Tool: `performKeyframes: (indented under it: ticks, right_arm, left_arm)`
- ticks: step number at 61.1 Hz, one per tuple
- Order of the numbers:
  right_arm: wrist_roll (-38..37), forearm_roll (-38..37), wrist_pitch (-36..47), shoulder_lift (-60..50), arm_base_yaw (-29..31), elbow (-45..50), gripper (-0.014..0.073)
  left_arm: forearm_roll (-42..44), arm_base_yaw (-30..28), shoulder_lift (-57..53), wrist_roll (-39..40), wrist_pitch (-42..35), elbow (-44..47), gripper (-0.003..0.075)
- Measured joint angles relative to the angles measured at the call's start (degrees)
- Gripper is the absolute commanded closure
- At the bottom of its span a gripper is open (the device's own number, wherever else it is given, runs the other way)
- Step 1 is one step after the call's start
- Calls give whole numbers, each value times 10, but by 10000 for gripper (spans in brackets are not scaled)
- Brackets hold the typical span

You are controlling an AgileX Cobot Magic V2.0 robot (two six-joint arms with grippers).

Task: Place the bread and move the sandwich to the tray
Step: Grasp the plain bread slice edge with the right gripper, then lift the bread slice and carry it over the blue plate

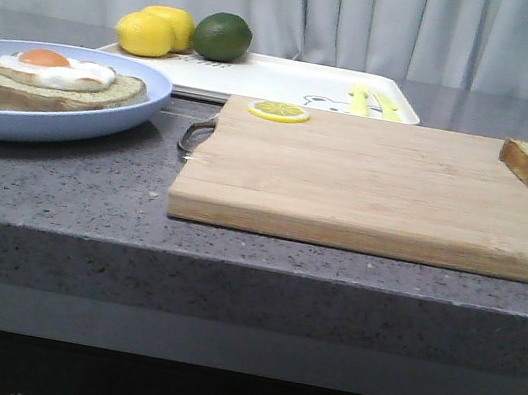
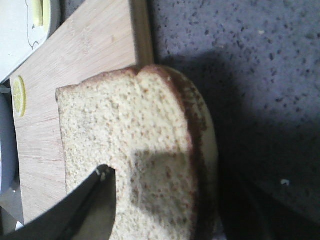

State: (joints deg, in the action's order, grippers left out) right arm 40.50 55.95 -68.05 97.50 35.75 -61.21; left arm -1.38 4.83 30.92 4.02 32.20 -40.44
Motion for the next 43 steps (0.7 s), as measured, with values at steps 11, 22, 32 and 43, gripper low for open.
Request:
performKeyframes:
  ticks: [11,22,32,43]
  right_arm:
    - [0,2,0,1,0,0,201]
    - [1,6,0,2,0,0,396]
    - [1,17,0,4,0,0,482]
    - [1,25,0,-9,0,0,578]
  left_arm:
    - [0,0,0,0,0,0,228]
    - [0,0,0,0,1,0,228]
    - [0,0,0,0,1,0,228]
    - [0,0,0,0,1,0,228]
